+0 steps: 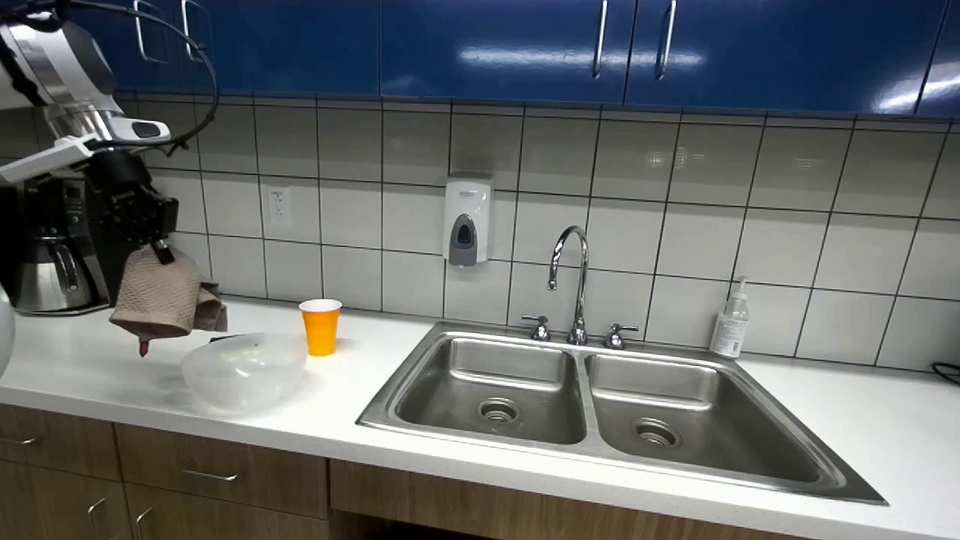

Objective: Put the brown towel in the bowl

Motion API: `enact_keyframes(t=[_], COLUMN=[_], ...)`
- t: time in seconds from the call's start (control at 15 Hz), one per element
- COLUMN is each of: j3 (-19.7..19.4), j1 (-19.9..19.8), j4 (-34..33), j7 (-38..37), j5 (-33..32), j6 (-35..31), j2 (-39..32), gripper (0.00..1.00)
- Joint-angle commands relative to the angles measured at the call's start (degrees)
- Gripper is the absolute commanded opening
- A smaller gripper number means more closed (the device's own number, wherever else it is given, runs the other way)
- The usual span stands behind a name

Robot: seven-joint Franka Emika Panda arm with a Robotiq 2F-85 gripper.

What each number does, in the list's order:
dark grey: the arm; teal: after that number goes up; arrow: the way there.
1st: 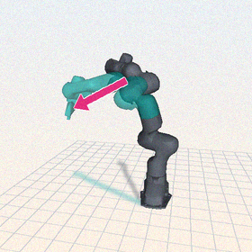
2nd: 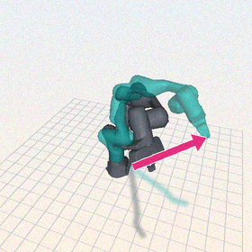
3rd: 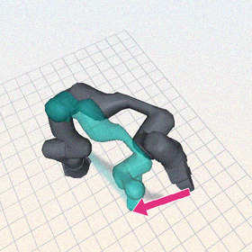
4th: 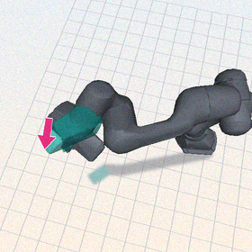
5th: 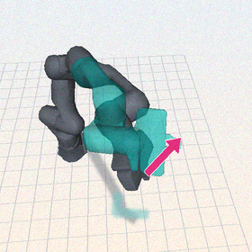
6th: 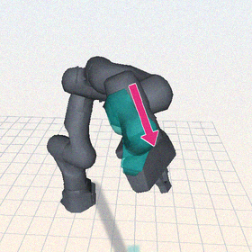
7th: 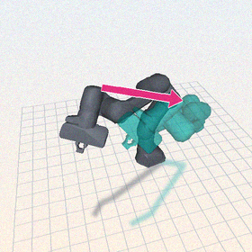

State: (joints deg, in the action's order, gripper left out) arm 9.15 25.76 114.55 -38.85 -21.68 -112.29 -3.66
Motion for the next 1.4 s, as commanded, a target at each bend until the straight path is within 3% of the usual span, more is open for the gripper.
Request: enact_keyframes(t=[0.0,0.73,1.33], j3=[1.4,0.6,0.4], j1=[-4.8,-11.2,-10.0], j4=[2.7,5.8,5.4], j7=[-1.5,-5.8,-9.9], j5=[1.0,0.5,1.2], j6=[1.5,1.5,1.3], j2=[3.5,1.3,-8.0], gripper=[0.01,0.01,0.01])
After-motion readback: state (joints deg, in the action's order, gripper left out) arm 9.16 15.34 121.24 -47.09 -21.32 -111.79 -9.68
